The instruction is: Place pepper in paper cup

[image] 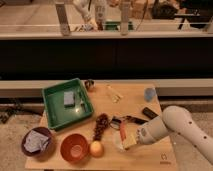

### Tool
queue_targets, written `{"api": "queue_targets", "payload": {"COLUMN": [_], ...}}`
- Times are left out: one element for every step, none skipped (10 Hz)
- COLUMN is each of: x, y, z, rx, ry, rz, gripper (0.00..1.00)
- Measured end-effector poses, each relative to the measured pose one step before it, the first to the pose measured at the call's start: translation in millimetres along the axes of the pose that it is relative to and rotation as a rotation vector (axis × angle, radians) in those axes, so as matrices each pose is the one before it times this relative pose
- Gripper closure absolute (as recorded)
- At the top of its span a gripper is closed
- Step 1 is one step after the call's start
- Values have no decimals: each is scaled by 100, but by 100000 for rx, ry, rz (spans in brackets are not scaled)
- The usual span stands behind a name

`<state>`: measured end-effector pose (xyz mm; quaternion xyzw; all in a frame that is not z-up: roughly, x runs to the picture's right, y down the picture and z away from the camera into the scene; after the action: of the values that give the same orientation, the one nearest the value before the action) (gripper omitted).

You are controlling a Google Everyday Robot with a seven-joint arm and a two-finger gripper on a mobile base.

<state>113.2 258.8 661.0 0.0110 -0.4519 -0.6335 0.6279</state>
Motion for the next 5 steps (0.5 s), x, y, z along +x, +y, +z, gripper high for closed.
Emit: {"api": "queue_targets", "payload": {"x": [-167,-113,13,49,-29], "y": [46,58,-180,-195,-33], "z": [81,-28,66,102,-20], "rx": [-3271,-1575,-507,-208,-121], "ry": [2922,2383,413,37,143], "rz": [-747,-335,-920,-814,-409], "gripper": [80,69,59,48,40]}}
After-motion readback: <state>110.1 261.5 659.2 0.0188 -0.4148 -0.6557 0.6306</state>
